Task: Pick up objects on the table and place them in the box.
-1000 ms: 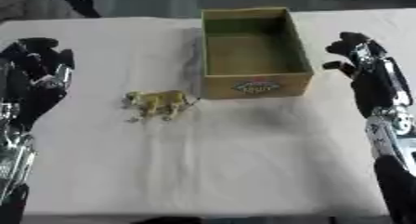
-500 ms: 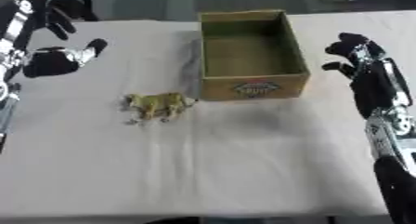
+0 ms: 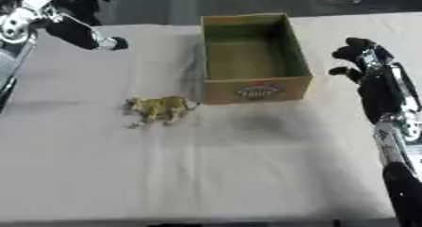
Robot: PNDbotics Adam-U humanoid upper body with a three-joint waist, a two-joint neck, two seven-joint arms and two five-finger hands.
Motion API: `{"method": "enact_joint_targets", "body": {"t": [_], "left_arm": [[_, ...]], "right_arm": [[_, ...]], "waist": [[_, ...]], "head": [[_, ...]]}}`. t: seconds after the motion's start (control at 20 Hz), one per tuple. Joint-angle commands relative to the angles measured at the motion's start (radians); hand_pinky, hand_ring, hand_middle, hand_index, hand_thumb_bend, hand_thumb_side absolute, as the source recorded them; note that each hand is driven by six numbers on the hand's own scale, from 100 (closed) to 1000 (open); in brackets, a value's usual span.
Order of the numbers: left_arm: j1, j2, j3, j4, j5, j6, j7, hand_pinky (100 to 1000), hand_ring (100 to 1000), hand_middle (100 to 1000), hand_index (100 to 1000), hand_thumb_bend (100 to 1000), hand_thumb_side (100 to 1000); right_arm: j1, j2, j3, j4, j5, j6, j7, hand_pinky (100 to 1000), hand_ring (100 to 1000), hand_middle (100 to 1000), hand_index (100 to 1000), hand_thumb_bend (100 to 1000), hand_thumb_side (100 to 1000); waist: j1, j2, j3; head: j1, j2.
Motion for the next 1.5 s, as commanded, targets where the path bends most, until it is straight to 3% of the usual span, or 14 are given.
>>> {"method": "enact_joint_targets", "body": {"t": [0.05, 0.45, 0.95, 1.5], "left_arm": [[-0.070, -0.011, -0.028, 0.097, -0.025, -0.023, -0.090, 533, 555, 572, 697, 753, 166], [-0.173, -0.117, -0.081, 0.283, -0.137, -0.116, -0.242, 544, 565, 585, 698, 807, 226], [-0.159, -0.179, -0.113, 0.356, -0.189, -0.162, -0.292, 540, 558, 577, 695, 839, 263], [-0.137, -0.202, -0.123, 0.409, -0.234, -0.197, -0.326, 534, 548, 564, 685, 821, 217]], "right_arm": [[-0.011, -0.017, 0.003, -0.007, -0.007, -0.001, 0.005, 572, 744, 614, 744, 100, 553], [-0.009, -0.015, 0.008, -0.004, -0.011, 0.002, 0.014, 572, 745, 614, 744, 100, 560], [-0.009, -0.014, 0.008, -0.005, -0.012, 0.003, 0.015, 572, 745, 614, 745, 100, 561], [-0.010, -0.013, 0.009, -0.003, -0.011, 0.004, 0.016, 572, 746, 614, 745, 100, 565]], "waist": [[-0.001, -0.019, -0.001], [0.001, -0.020, -0.009], [0.004, -0.018, -0.021], [0.002, -0.016, -0.023]], "head": [[0.006, 0.006], [0.010, 0.006], [0.012, 0.006], [0.013, 0.006]]}}
